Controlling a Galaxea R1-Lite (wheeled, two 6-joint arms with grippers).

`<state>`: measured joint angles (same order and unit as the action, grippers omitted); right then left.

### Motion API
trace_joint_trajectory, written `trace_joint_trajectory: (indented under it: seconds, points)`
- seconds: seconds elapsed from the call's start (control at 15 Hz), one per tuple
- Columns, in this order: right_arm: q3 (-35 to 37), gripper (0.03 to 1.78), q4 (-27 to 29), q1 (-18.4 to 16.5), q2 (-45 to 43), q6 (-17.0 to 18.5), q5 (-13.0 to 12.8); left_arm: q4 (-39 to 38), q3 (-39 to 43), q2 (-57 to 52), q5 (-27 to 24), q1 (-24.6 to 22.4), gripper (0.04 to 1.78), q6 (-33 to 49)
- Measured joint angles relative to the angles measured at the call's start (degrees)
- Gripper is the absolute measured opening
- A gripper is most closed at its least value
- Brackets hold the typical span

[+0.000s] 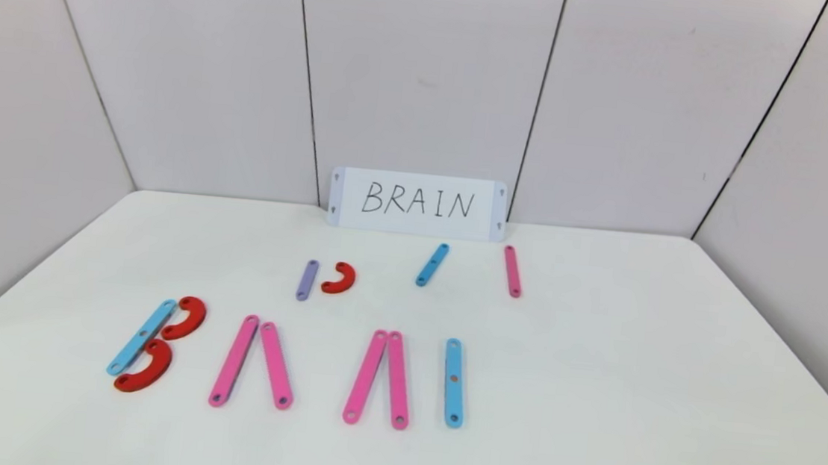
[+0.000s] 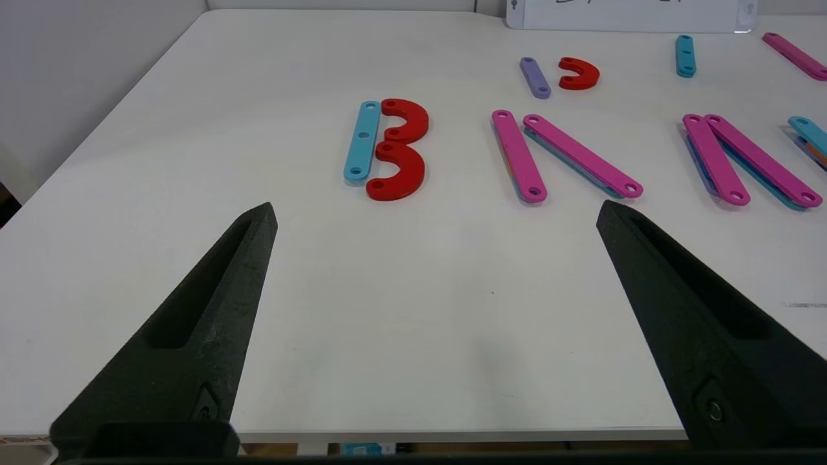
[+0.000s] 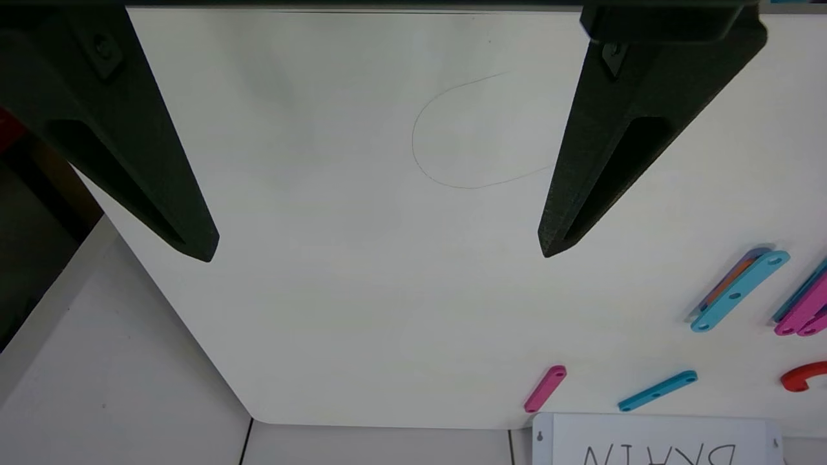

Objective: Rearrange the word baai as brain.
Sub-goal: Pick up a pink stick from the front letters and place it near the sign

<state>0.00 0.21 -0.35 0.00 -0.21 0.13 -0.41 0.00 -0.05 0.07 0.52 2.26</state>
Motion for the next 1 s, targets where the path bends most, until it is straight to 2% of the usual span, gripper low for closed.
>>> trace_joint_trajectory:
  seconds: [0.6, 0.8, 1.0]
  points:
    - [-0.9, 1.73, 0.1, 0.0, 0.0, -1.1, 0.2, 0.8, -0.5, 0.0, 0.0, 0.0, 1.74, -0.4]
    - [-5.3, 1.73, 1.5, 0.0, 0.5, -1.1, 0.4, 2.1, -4.2, 1.1, 0.1, 0.0, 1.74, -0.3]
    - [-11.5, 1.73, 1.5, 0.0, 5.1, -1.1, 1.5, 2.6, -10.3, 6.2, 0.1, 0.0, 1.74, 0.0]
